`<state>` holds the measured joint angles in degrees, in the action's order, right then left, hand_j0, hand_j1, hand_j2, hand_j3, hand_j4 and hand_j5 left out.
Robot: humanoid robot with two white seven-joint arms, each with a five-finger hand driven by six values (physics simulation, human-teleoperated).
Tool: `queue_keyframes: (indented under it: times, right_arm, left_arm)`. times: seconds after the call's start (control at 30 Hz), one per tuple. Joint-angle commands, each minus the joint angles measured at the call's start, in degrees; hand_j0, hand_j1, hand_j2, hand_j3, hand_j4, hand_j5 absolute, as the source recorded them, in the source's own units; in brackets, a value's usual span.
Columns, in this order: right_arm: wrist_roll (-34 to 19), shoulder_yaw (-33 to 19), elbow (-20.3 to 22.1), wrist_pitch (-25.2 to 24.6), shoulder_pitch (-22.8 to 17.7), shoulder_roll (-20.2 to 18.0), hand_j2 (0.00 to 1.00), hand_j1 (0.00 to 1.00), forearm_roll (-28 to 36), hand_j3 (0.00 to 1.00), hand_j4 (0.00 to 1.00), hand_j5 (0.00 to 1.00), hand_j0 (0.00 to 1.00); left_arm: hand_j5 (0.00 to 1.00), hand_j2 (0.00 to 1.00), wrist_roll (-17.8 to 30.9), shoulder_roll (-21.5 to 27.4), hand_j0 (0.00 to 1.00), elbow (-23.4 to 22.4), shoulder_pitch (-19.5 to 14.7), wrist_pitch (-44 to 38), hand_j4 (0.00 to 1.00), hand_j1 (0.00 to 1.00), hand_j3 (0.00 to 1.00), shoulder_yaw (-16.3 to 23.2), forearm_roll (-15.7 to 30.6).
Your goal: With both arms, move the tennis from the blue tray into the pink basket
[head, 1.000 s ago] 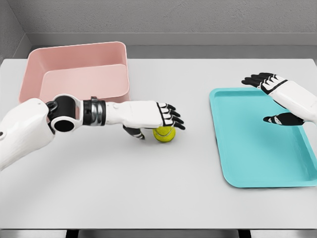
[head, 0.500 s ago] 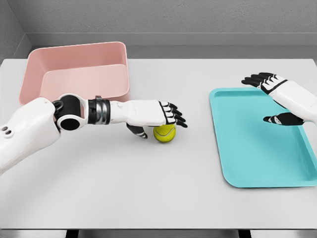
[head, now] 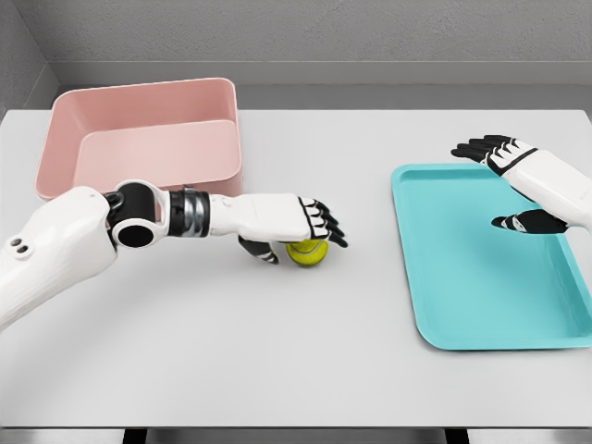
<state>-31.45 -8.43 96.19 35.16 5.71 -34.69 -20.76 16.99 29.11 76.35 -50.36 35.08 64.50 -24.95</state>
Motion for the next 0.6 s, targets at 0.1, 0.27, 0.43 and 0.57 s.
queue_keyframes:
  times: [0.1,0.27,0.43,0.57]
  right_arm:
    - [0.07,-0.01,-0.13,-0.16,0.00,-0.12,1.00,1.00,0.37,1.00,1.00,1.00,1.00]
    - [0.07,-0.01,-0.31,-0.16,0.00,-0.12,1.00,1.00,0.37,1.00,1.00,1.00,1.00]
    - [-0.02,-0.01,-0.04,-0.16,0.00,-0.12,1.00,1.00,0.45,1.00,1.00,1.00,1.00]
    - [-0.02,-0.01,-0.31,-0.16,-0.09,-0.21,1.00,1.00,0.37,1.00,1.00,1.00,1.00]
  left_arm:
    - [0.95,0.95,-0.03,-0.37,0.95,-1.64,0.00,-0.08,0.95,0.95,0.95,0.10,0.52]
    - [0.94,0.94,-0.03,-1.42,0.94,-1.64,0.00,-0.08,0.94,0.94,0.94,0.54,0.34]
    - [0.90,0.90,0.85,-2.56,0.90,-1.73,0.09,-0.08,0.90,0.90,0.90,0.54,0.25]
    - [0.72,0.72,2.08,-2.56,0.72,-2.26,0.18,-0.08,0.72,0.72,0.72,0.54,0.34]
